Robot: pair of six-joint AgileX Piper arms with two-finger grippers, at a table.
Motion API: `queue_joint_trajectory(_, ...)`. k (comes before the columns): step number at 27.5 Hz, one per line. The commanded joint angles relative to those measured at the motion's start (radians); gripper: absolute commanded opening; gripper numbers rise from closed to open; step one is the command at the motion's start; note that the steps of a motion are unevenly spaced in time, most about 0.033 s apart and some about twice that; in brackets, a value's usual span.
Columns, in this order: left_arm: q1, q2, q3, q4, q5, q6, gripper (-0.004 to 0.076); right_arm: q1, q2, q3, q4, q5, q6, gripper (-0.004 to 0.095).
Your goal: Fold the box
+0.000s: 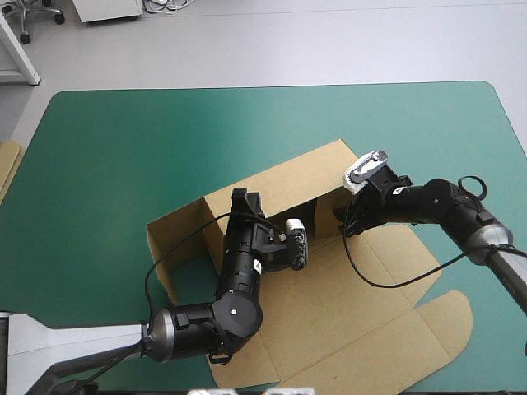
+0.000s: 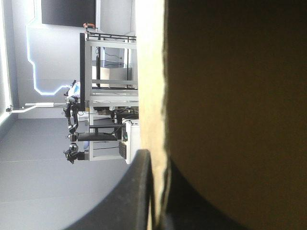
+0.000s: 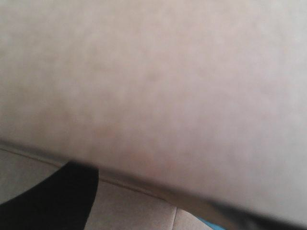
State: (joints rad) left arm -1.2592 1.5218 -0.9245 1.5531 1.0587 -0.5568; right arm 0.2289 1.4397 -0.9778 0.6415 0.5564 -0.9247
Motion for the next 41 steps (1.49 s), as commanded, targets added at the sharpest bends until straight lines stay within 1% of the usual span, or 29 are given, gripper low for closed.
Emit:
queue_joint_trajectory(1, -0.009, -0.038, -0.024, 0.037, -0.006, -0.01, -0.001, 0.017, -0.041, 0.019, 0.065, -0.097, -0.013, 0.0525)
queue_joint_trajectory(3, -0.009, -0.038, -0.024, 0.037, -0.011, -0.01, -0.001, 0.017, -0.041, 0.03, 0.11, -0.108, -0.038, 0.0381)
queue_joint_trajectory(5, -0.009, -0.038, -0.024, 0.037, -0.012, -0.01, -0.001, 0.017, -0.044, 0.03, 0.158, -0.108, -0.071, 0.0322)
queue_joint_trajectory(9, -0.009, -0.038, -0.024, 0.037, -0.012, -0.01, -0.001, 0.017, -0.044, 0.03, 0.168, -0.106, -0.079, 0.024)
queue_joint_trajectory(11, -0.009, -0.038, -0.024, 0.037, -0.012, -0.01, -0.001, 0.017, -0.044, 0.03, 0.168, -0.106, -0.079, 0.0172)
queue_joint_trajectory(12, -0.009, -0.038, -0.024, 0.037, -0.012, -0.01, -0.001, 0.017, -0.044, 0.03, 0.168, -0.106, -0.079, 0.0112)
queue_joint_trajectory(15, -0.009, -0.038, -0.024, 0.037, -0.012, -0.01, -0.001, 0.017, -0.044, 0.03, 0.168, -0.106, -0.079, -0.0018)
queue_joint_trajectory(22, -0.009, -0.038, -0.028, 0.048, -0.005, -0.015, -0.0006, 0.017, -0.044, 0.03, 0.195, -0.11, -0.063, -0.0019)
queue_joint_trajectory(25, -0.009, -0.038, -0.04, 0.052, -0.002, -0.024, 0.0036, 0.017, -0.044, 0.03, 0.195, -0.124, -0.036, -0.0019)
queue_joint_trajectory(28, -0.011, -0.038, -0.068, 0.052, 0.017, -0.035, 0.016, 0.017, -0.044, 0.03, 0.195, -0.148, -0.001, -0.0019)
queue_joint_trajectory(30, -0.02, -0.038, -0.094, 0.045, 0.047, -0.037, 0.027, 0.017, -0.044, 0.03, 0.195, -0.162, 0.004, -0.0019)
queue_joint_trajectory(32, -0.03, -0.038, -0.12, 0.023, 0.08, -0.035, 0.0328, 0.017, -0.044, 0.03, 0.193, -0.178, 0.025, -0.0019)
queue_joint_trajectory(33, -0.037, -0.038, -0.135, 0.005, 0.089, -0.035, 0.0342, 0.017, -0.044, 0.03, 0.193, -0.19, 0.043, -0.0019)
queue_joint_trajectory(41, -0.115, -0.038, -0.265, -0.203, 0.146, 0.065, 0.0342, 0.017, -0.044, 0.03, 0.186, -0.217, 0.116, -0.0019)
